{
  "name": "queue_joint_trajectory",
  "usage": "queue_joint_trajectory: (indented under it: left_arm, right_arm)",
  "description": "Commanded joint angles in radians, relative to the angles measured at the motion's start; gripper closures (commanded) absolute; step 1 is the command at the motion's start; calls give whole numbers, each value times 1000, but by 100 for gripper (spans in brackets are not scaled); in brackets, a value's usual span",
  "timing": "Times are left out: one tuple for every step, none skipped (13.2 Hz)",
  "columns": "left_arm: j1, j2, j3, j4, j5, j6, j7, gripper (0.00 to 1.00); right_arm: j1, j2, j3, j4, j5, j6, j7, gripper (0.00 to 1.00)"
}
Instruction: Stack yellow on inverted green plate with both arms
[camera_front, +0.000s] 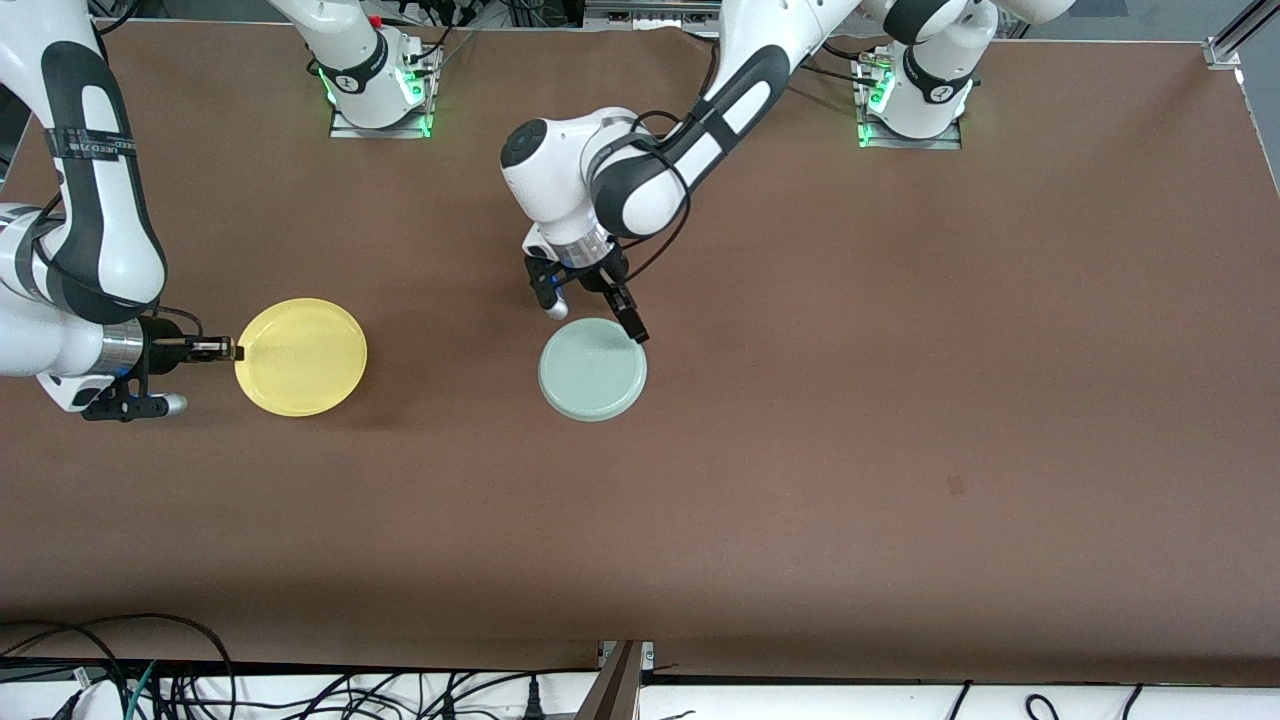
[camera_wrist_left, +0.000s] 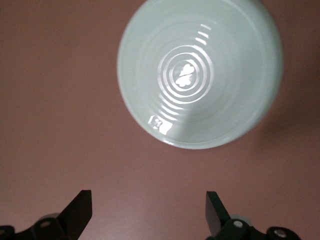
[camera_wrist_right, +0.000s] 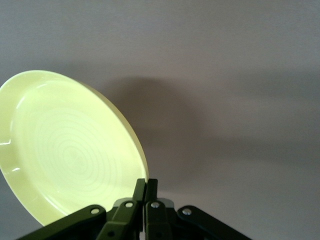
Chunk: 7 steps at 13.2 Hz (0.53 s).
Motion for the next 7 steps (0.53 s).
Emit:
queue_joint_trajectory:
  left_arm:
    - [204, -109, -25, -15, -113, -20, 36, 0]
    - [261, -149, -25, -17, -193, -22, 34, 0]
    - [289, -175, -22, -20, -212, -40, 33, 0]
    - [312, -208, -16, -20, -220, -86, 23, 0]
    - [344, -238, -15, -23, -223, -112, 20, 0]
    - [396, -283, -21, -32, -227, -142, 23, 0]
    - [446, -316, -27, -32, -233, -181, 25, 0]
  right_arm:
    - [49, -2, 2, 27, 19, -60, -6, 100]
    - [74, -2, 9, 26, 20, -62, -7, 100]
    - [82, -2, 40, 26, 28, -62, -4, 100]
    - [82, 0, 78, 26, 38, -61, -2, 100]
    - [85, 1, 107, 26, 81, -57, 7, 100]
    - [91, 9, 123, 26, 141, -53, 42, 100]
    - [115, 17, 127, 26, 184, -47, 75, 100]
